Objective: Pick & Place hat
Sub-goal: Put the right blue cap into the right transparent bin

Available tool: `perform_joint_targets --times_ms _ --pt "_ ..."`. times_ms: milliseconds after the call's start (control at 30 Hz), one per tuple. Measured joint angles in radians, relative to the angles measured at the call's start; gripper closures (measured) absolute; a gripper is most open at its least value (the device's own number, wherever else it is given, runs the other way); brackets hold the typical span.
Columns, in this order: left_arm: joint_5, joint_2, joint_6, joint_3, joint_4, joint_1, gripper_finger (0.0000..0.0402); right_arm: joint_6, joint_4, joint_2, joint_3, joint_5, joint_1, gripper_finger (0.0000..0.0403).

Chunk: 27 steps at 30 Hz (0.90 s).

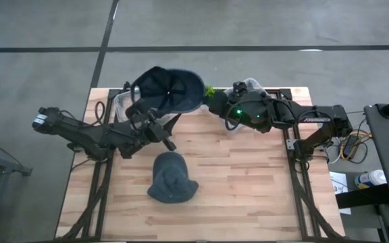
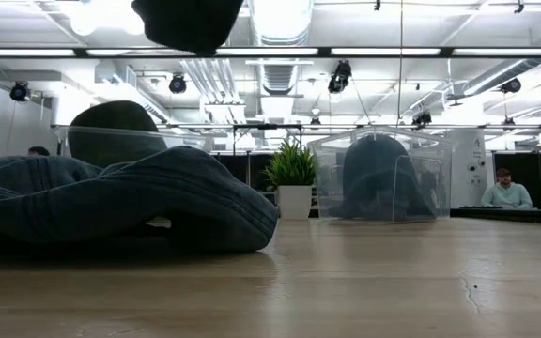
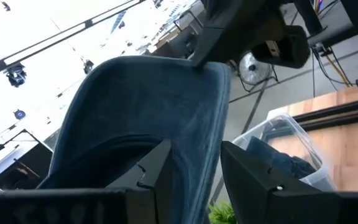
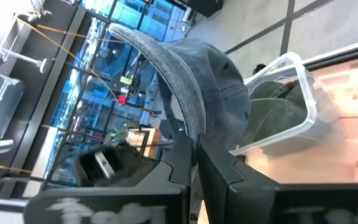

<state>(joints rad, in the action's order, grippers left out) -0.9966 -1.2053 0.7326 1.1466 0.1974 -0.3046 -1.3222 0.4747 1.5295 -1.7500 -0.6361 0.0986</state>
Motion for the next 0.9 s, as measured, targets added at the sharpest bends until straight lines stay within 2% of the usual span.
perform_joint_targets --times_ms 733,900 --pt "0.008 -0.008 -0.007 -0.005 -0.026 0.042 0.0273 -0.007 -0.017 0.000 0.000 0.041 -0.001 0.0392" --pt "0.006 -0.008 -0.010 -0.005 -0.028 0.042 0.0300 -0.009 -0.016 0.000 0.000 0.058 -0.001 0.0392"
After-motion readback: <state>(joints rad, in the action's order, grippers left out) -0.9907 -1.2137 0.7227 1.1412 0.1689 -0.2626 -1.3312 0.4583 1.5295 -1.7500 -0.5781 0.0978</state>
